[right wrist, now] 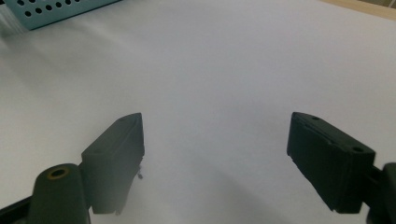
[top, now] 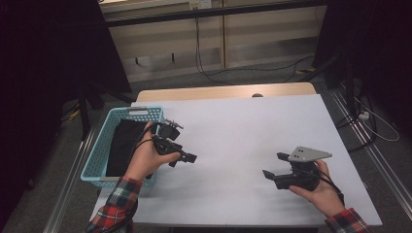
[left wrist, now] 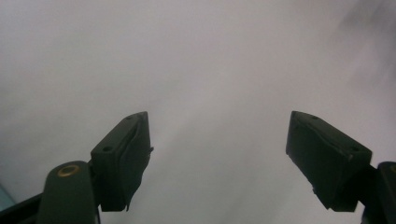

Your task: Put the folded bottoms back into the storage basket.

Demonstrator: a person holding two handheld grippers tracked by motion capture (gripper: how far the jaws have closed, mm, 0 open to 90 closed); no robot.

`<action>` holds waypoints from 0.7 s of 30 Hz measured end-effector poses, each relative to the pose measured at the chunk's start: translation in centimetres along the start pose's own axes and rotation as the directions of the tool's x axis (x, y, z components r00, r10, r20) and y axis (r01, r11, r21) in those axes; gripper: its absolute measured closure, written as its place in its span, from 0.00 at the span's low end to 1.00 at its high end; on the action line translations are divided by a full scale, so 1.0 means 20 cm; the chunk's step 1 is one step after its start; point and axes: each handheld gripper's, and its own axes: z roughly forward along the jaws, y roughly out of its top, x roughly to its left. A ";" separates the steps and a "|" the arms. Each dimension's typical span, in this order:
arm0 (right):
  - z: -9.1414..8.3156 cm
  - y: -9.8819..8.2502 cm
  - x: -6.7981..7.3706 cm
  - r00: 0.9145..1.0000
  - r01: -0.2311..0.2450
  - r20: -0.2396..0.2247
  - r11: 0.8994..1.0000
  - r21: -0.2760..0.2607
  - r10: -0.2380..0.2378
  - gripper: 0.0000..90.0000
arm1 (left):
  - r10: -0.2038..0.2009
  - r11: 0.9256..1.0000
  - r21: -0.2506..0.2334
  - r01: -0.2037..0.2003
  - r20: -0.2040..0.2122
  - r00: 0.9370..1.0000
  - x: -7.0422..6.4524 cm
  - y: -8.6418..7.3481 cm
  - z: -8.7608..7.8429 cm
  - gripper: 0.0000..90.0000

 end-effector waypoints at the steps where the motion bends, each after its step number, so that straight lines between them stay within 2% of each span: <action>1: 0.00 0.00 0.00 1.000 0.004 0.001 1.000 0.001 -0.004 0.21 | -0.010 1.000 -0.005 0.010 0.003 1.000 -0.01 -0.01 0.01 0.25; 4: -0.01 -0.02 0.01 1.000 0.007 -0.002 1.000 0.009 -0.007 0.21 | 0.003 1.000 0.000 -0.003 0.005 1.000 0.00 -0.04 0.03 0.24; 5: -0.02 -0.02 0.01 1.000 0.006 -0.002 1.000 0.011 -0.006 0.21 | -0.009 1.000 -0.001 0.009 0.005 1.000 -0.01 -0.05 0.04 0.24; 10: -0.03 -0.04 0.01 1.000 0.003 -0.002 1.000 0.014 -0.003 0.21 | 0.005 1.000 0.001 -0.005 0.010 1.000 -0.01 -0.10 0.06 0.23; 14: -0.04 -0.05 0.01 1.000 0.005 -0.003 1.000 0.023 -0.005 0.20 | -0.006 1.000 -0.015 0.006 0.004 1.000 -0.02 -0.15 0.07 0.23; 21: -0.06 -0.07 0.00 1.000 0.002 0.001 0.999 0.033 -0.002 0.20 | 0.020 1.000 -0.009 -0.020 0.019 1.000 -0.04 -0.23 0.11 0.22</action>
